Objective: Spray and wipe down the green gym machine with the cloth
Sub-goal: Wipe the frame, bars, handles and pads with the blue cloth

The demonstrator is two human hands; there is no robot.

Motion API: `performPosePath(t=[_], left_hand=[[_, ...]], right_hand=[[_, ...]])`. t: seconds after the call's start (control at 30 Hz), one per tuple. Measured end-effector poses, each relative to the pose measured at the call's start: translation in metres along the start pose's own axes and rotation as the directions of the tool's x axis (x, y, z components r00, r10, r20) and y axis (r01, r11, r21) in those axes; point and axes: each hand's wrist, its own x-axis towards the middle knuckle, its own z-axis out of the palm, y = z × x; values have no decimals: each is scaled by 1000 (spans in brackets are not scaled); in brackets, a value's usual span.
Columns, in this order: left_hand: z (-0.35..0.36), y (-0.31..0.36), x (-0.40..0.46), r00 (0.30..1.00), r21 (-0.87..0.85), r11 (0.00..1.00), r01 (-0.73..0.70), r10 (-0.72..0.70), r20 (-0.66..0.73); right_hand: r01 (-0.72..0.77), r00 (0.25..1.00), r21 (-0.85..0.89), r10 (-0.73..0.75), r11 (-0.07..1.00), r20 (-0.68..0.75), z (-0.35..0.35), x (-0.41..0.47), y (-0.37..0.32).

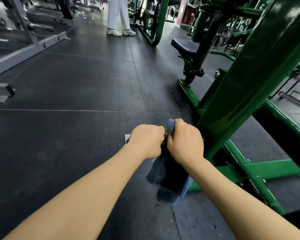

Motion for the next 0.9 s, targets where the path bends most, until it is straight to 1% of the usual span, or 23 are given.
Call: performPosePath(t=[0.07, 0.13, 0.17, 0.2, 0.23, 0.27, 0.3, 0.33, 0.37, 0.4, 0.43, 0.5, 0.63, 0.7, 0.77, 0.83, 0.9], left_hand=[[-3, 1, -1, 999, 9, 1000, 0, 0, 46], [-8, 1, 0, 992, -14, 1000, 3, -1, 124], [-10, -2, 2, 985, -47, 999, 0, 8, 174], [-13, -6, 3, 974, -77, 997, 3, 15, 224], [-16, -11, 3, 963, -79, 997, 22, 0, 270], [-19, -17, 1, 951, -46, 998, 51, -35, 307], [-20, -21, -2, 945, -6, 996, 88, -81, 318], [-20, -22, -6, 945, 16, 993, 118, -117, 304], [-18, -22, -8, 952, 21, 992, 125, -126, 279], [-18, -20, -9, 958, 23, 992, 128, -129, 257], [-17, -20, -9, 963, 22, 992, 122, -124, 241], [-17, -18, -10, 968, 13, 995, 102, -102, 229], [-19, -25, -13, 966, 16, 993, 115, -116, 233], [-18, -23, -15, 972, 3, 994, 112, -110, 205], [-16, -20, -16, 984, -13, 995, 100, -97, 149], [-10, -22, -18, 994, -42, 995, 89, -86, 66], [-3, -29, -17, 999, -66, 997, 49, -48, 4]], right_hand=[[-47, 984, -21, 50, 999, 172, -8, 21, -3], [-72, 931, -4, 68, 997, 359, -12, 41, -3], [-75, 909, 1, 68, 997, 411, -15, 48, -3], [-77, 901, 7, 67, 997, 429, -16, 52, -2], [-77, 907, 22, 61, 997, 416, -15, 53, 0], [-74, 924, 43, 52, 996, 378, -13, 49, 1], [-49, 954, 60, 29, 997, 298, -11, 40, 2], [0, 983, 65, -12, 998, 186, -9, 28, 2], [52, 995, 57, -56, 997, 77, -6, 14, 2], [86, 996, 51, -86, 995, -4, -2, 4, 0], [87, 994, 73, -82, 994, -75, 1, -2, -2], [96, 987, 143, -76, 985, -141, 5, -6, -11], [163, 985, 258, -141, 952, -101, 10, -6, -37], [261, 965, 247, -246, 933, -90, 10, -4, -28], [362, 931, 211, -363, 908, -36, 8, 3, -12], [339, 939, 225, -344, 913, -19, 5, 10, -3], [265, 964, 195, -266, 944, -23, 10, 15, -5]])
